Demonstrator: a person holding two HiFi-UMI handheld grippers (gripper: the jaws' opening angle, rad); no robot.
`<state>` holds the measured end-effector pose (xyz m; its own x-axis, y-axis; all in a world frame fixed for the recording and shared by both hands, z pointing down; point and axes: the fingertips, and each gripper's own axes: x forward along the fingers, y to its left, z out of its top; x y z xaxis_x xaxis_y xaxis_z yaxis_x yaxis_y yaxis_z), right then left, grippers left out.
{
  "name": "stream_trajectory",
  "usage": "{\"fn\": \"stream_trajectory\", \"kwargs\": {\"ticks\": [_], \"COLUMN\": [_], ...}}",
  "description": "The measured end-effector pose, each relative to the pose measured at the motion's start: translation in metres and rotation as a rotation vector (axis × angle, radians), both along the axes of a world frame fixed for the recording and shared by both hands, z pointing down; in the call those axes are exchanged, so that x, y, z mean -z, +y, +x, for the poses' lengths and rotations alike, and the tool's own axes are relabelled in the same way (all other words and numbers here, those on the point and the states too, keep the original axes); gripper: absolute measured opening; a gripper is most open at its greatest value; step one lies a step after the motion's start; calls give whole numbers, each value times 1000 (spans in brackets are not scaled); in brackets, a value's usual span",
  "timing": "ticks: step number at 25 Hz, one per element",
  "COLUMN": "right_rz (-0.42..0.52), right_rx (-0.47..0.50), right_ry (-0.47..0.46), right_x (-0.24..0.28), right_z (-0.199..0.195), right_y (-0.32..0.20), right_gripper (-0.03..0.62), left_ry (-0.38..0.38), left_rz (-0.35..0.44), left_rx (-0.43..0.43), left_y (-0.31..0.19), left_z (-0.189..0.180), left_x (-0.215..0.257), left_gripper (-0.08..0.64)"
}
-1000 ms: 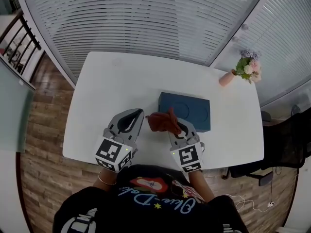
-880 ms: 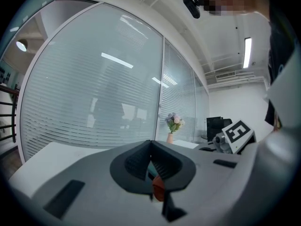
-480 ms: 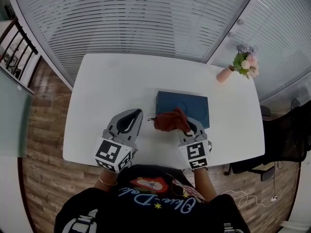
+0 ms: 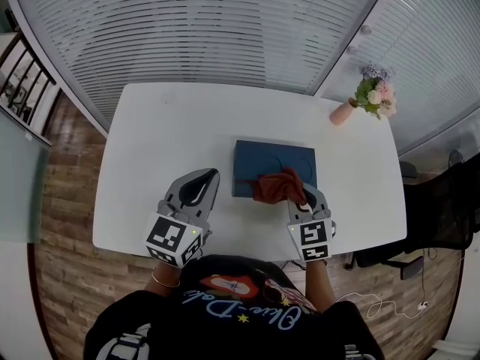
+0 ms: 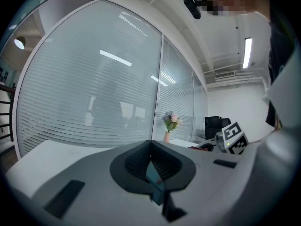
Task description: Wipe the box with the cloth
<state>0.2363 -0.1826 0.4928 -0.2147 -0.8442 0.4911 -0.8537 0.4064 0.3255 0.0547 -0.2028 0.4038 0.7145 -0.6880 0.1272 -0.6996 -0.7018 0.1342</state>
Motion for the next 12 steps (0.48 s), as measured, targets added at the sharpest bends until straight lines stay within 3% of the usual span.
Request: {"fn": "stream_trajectory", "kwargs": {"ticks": [12], "right_rz": [-22], "right_rx": [-28], "right_ry": [12], "right_x": [-4], "right_z": [66], "right_y": [8], "right_gripper": [32], "left_ry": [-11], "left_rz": [-17], "left_rx": [51], "left_y": [15], "left_z": [33], "left_x": [6], "left_gripper": [3]}}
